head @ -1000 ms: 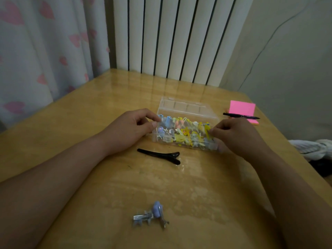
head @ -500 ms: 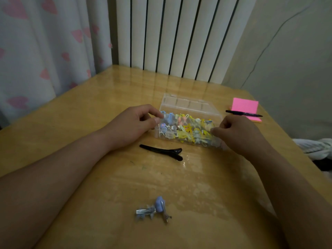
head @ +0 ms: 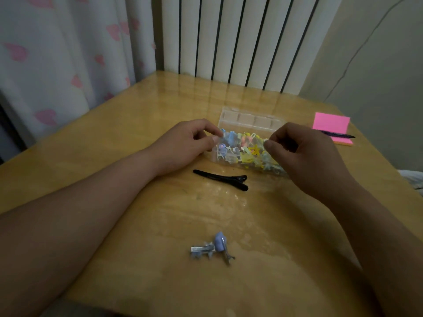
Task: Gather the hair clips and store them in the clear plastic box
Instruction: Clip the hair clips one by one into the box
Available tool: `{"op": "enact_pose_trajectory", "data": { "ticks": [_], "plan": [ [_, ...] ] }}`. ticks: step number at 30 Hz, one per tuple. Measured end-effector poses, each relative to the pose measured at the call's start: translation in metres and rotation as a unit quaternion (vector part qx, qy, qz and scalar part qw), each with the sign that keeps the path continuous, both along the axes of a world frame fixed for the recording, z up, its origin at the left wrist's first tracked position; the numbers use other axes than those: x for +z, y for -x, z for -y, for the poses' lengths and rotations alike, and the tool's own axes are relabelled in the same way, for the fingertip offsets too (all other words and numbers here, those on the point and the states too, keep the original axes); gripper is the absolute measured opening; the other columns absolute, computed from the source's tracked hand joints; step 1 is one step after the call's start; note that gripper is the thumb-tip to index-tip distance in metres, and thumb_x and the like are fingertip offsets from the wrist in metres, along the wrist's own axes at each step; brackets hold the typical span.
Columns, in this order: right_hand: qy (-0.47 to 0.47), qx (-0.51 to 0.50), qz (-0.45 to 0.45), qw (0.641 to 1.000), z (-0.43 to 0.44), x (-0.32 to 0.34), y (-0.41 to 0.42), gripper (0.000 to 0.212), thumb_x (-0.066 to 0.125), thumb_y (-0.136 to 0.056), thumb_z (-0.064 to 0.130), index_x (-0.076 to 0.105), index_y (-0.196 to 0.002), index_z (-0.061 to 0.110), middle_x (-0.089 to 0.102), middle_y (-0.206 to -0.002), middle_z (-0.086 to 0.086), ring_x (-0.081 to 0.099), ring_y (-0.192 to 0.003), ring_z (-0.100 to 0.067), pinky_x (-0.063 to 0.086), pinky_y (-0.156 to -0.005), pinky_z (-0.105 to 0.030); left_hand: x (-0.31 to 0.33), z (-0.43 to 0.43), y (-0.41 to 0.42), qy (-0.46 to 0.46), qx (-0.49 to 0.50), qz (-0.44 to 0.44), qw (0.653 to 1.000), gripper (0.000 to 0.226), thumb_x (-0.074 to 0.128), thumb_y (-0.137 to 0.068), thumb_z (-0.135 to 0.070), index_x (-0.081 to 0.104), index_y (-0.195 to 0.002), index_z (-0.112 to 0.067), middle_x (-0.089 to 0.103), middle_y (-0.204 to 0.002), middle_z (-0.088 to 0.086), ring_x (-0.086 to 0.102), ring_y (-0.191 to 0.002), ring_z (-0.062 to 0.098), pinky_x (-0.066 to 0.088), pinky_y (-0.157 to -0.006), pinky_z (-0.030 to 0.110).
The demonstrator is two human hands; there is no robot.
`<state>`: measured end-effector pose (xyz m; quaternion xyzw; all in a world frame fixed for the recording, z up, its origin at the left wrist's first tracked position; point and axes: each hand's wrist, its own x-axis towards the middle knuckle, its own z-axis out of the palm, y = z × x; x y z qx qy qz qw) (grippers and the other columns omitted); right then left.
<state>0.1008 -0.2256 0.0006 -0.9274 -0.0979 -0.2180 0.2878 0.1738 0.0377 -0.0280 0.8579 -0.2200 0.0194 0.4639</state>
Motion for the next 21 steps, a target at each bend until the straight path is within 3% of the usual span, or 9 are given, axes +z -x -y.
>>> {"op": "enact_pose_trajectory", "data": {
  "ticks": [3, 7, 12, 15, 18, 21],
  "plan": [
    [0.010, 0.061, -0.017, 0.998, -0.015, 0.001, 0.009, 0.009, 0.068, -0.096, 0.038, 0.072, -0.096, 0.030, 0.067, -0.083, 0.011, 0.061, -0.077, -0.009, 0.051, -0.068, -0.031, 0.000, -0.001, 0.001, 0.000, -0.001, 0.004, 1.000, 0.016, 0.065, -0.103, -0.035, 0.074, -0.116, -0.034, 0.073, -0.095, 0.012, 0.071, -0.086, 0.008, 0.056, -0.097, 0.045],
    [0.013, 0.176, -0.123, 0.977, -0.035, 0.009, 0.026, 0.011, 0.070, -0.093, 0.041, 0.077, -0.098, 0.034, 0.071, -0.084, 0.007, 0.064, -0.075, -0.011, 0.053, -0.069, -0.030, 0.001, 0.000, 0.001, 0.001, -0.001, 0.001, 1.000, 0.016, 0.067, -0.103, -0.034, 0.075, -0.116, -0.031, 0.073, -0.094, 0.013, 0.070, -0.092, 0.025, 0.055, -0.095, 0.046],
    [0.010, 0.281, -0.273, 0.920, -0.050, 0.022, 0.043, 0.020, 0.083, -0.084, 0.044, 0.077, -0.100, 0.034, 0.065, -0.076, 0.006, 0.055, -0.062, -0.002, 0.043, -0.060, -0.020, 0.002, 0.000, 0.002, 0.000, -0.003, 0.002, 1.000, 0.017, 0.066, -0.103, -0.034, 0.074, -0.117, -0.031, 0.072, -0.097, 0.016, 0.069, -0.094, 0.029, 0.054, -0.092, 0.046],
    [0.058, 0.308, -0.363, 0.877, -0.056, 0.026, 0.049, 0.032, 0.089, -0.078, 0.045, 0.075, -0.106, 0.037, 0.071, -0.084, 0.002, 0.059, -0.064, -0.001, 0.050, -0.063, -0.031, 0.001, 0.000, 0.002, 0.000, -0.003, 0.001, 1.000, 0.016, 0.066, -0.103, -0.034, 0.075, -0.116, -0.032, 0.072, -0.096, 0.016, 0.070, -0.090, 0.021, 0.054, -0.093, 0.046],
    [0.118, 0.317, -0.370, 0.865, -0.059, 0.023, 0.050, 0.028, 0.089, -0.082, 0.042, 0.074, -0.105, 0.036, 0.072, -0.087, 0.004, 0.063, -0.069, -0.009, 0.055, -0.070, -0.042, 0.001, -0.001, 0.001, 0.000, -0.007, 0.000, 1.000, 0.015, 0.065, -0.103, -0.035, 0.075, -0.115, -0.034, 0.071, -0.098, 0.016, 0.068, -0.082, 0.003, 0.055, -0.093, 0.041],
    [0.119, 0.313, -0.373, 0.865, -0.054, 0.023, 0.046, 0.014, 0.083, -0.089, 0.033, 0.073, -0.099, 0.031, 0.075, -0.086, 0.005, 0.063, -0.067, -0.008, 0.055, -0.067, -0.040, 0.002, 0.000, 0.001, 0.001, -0.004, -0.002, 1.000, 0.017, 0.065, -0.103, -0.035, 0.075, -0.117, -0.033, 0.072, -0.098, 0.015, 0.068, -0.083, 0.010, 0.054, -0.089, 0.036]
  ]
}}
